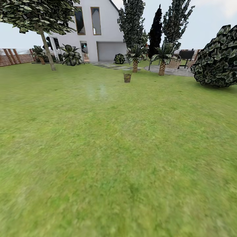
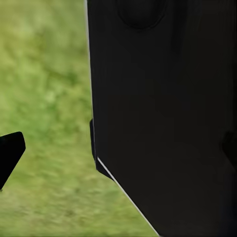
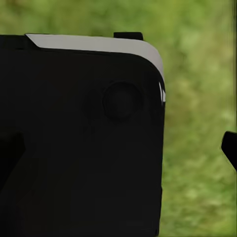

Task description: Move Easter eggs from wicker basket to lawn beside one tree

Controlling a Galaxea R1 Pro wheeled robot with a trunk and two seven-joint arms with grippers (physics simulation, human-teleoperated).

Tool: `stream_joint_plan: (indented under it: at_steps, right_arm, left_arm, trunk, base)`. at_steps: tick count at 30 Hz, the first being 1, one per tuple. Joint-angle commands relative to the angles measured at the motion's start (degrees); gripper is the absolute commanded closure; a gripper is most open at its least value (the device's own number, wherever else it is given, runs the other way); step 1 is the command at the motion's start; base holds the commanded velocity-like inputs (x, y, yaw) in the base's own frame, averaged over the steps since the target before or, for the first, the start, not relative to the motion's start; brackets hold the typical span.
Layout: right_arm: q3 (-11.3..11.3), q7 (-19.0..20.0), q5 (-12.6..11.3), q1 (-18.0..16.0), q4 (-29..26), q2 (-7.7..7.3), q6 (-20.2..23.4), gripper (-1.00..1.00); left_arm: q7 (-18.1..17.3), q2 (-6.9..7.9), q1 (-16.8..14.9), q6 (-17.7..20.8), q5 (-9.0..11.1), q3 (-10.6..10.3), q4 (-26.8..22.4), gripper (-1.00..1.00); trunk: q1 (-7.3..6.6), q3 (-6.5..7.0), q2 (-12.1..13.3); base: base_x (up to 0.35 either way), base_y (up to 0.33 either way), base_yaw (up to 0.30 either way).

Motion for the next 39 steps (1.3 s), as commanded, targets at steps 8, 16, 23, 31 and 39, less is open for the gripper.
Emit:
stream_joint_plan:
  at_steps: [8, 16, 23, 31, 39]
  right_arm:
    - [0.0, 0.0, 0.1, 0.0, 0.0, -0.17, 0.1, -1.00]
    - [0.2, 0.1, 0.2, 0.0, 0.1, -0.15, 0.1, -1.00]
    - [0.2, 0.1, 0.2, 0.0, 0.0, -0.17, 0.0, -1.00]
    - [0.3, -0.1, 0.2, 0.0, 0.0, -0.17, -0.1, -1.00]
    - [0.4, -0.1, 0.3, 0.0, 0.1, -0.17, -0.1, -1.00]
  left_arm:
    - [-0.2, -0.49, 0.0, -0.1, 0.0, 0.1, 0.0, -1.00]
    - [-0.2, -0.57, 0.0, -0.1, 0.0, 0.1, 0.5, -1.00]
    - [-0.1, -0.57, 0.0, -0.1, 0.1, 0.1, 0.6, -1.00]
    - [-0.1, -0.57, 0.0, 0.0, 0.1, 0.1, 0.6, -1.00]
    - [-0.1, -0.57, 0.0, -0.1, 0.1, 0.0, 0.6, -1.00]
  trunk:
    - [0.00, -0.04, 0.0]
    - [0.00, -0.04, 0.0]
    - [0.00, -0.04, 0.0]
    - [0.00, -0.04, 0.0]
    - [0.00, -0.04, 0.0]
  base:
    - [0.000, 0.000, -0.126]
    - [0.031, 0.000, -0.278]
    - [0.291, 0.000, -0.202]
    - [0.329, 0.000, -0.009]
    - [0.330, 0.000, 0.000]
